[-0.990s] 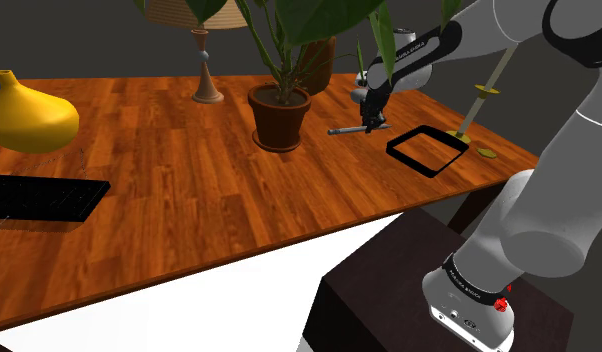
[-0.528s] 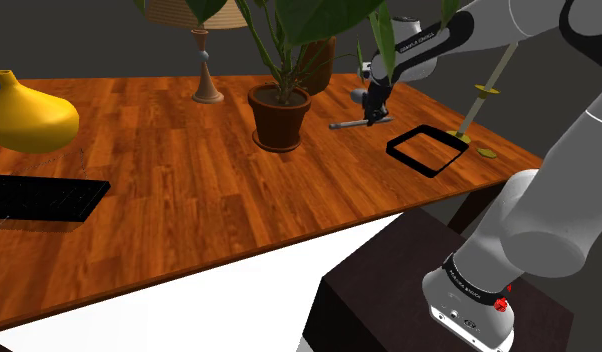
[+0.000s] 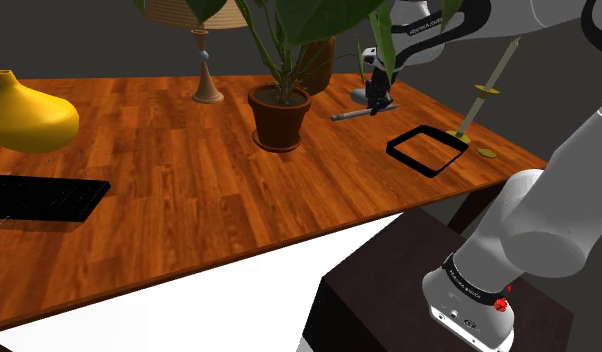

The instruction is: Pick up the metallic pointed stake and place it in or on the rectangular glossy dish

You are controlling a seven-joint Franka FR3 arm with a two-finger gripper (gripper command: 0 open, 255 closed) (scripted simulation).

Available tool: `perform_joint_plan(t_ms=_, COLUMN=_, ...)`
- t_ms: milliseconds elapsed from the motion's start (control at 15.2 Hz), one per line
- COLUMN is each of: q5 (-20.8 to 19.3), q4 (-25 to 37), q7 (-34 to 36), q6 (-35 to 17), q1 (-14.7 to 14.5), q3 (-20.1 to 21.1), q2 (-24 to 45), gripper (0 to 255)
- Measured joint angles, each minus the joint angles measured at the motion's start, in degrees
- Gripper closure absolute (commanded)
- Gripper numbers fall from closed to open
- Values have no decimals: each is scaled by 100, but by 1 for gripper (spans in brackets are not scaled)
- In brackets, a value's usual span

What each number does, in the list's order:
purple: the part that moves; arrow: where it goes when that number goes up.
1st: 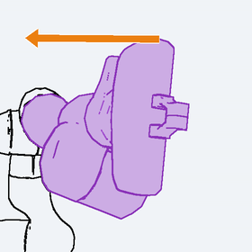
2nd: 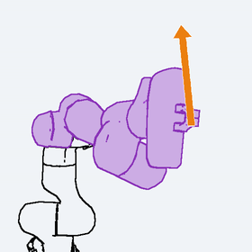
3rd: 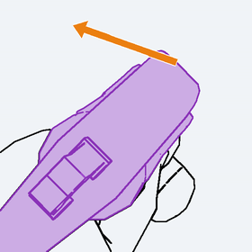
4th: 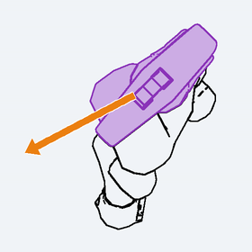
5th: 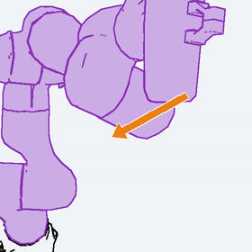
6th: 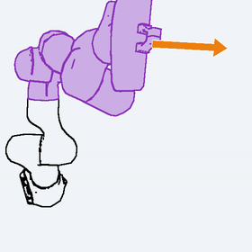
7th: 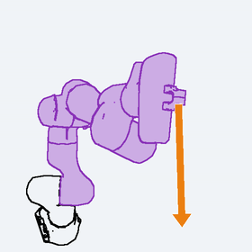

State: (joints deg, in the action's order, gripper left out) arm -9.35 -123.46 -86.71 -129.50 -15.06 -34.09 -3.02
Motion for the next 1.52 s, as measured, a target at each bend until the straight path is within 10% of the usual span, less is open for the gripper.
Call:
perform_joint_plan(t_ms=660, q5=-132, q4=402, q7=8, q6=671, q1=1, q3=41, q2=-308, gripper=255)
perform_joint_plan(t_ms=1518, q5=-1486, q4=-1365, q7=-334, q6=982, q1=992, q3=-120, q2=-2698, gripper=255)
